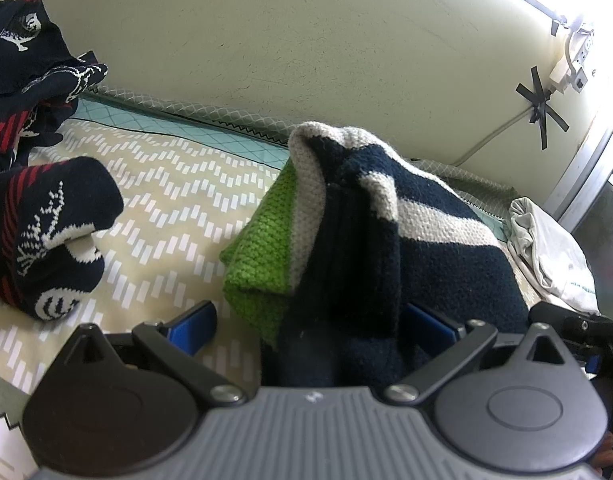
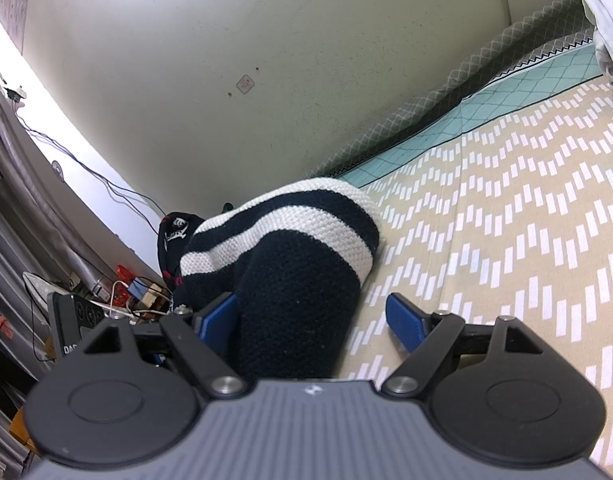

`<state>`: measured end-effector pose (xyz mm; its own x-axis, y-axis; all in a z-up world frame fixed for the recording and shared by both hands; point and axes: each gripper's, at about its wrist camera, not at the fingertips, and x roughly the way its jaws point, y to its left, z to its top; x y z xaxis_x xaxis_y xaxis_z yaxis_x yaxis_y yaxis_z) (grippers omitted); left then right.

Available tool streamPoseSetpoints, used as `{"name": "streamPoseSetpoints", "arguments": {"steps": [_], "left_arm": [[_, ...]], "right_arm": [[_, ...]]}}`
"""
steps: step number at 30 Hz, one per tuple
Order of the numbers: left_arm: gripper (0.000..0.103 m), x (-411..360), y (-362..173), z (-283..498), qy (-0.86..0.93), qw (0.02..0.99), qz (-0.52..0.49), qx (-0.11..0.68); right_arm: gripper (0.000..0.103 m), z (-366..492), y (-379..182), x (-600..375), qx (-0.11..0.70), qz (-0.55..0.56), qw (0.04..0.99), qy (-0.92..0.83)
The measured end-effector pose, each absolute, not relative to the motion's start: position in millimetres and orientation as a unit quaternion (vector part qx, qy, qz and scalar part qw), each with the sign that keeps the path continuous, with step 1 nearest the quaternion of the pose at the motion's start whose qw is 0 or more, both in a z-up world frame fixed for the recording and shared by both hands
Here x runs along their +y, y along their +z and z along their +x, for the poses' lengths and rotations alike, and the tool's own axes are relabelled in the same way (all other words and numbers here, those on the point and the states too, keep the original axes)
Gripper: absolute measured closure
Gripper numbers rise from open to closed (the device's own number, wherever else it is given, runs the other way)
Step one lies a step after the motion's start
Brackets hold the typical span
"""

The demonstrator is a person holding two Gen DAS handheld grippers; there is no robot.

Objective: Fold small clothes

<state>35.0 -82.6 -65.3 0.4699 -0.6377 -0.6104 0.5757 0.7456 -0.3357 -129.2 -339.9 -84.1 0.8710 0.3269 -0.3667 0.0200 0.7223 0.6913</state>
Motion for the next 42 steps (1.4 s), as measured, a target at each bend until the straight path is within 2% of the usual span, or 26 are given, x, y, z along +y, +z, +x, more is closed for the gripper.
{"name": "streamPoseSetpoints", "arguments": {"steps": [42], "left_arm": [[0.0, -85.5, -65.1, 34.8, -0.351, 0.859, -0.032, 0.371]], "right_arm": [[0.022, -126.4, -85.4, -345.0, 0.238, 0.354, 0.9, 0.09]]}}
